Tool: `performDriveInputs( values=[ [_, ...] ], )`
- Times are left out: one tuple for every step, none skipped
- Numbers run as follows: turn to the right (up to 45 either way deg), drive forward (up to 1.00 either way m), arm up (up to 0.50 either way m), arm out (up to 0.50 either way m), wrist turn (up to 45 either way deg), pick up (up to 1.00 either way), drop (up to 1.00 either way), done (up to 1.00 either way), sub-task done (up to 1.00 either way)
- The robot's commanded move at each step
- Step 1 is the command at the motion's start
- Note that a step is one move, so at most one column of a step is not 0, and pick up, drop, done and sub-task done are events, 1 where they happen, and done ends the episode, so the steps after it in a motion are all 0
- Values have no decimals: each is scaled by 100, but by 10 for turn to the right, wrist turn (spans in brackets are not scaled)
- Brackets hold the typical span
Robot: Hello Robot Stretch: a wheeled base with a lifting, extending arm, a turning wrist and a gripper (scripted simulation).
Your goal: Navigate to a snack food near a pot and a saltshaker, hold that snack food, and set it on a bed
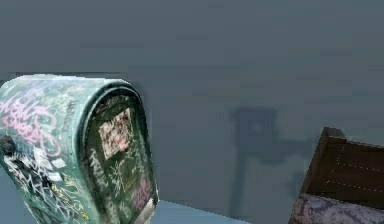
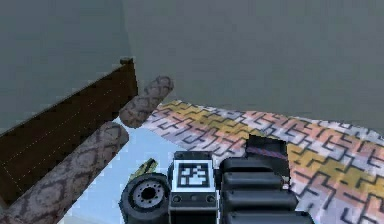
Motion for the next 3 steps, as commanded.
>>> performDriveInputs(
  values=[
    [-60,0,0,0,0,0,0,0,0],
    [0,0,0,48,0,0,0,0,0],
    [0,0,0,0,450,0,0,0,0]
  ],
)
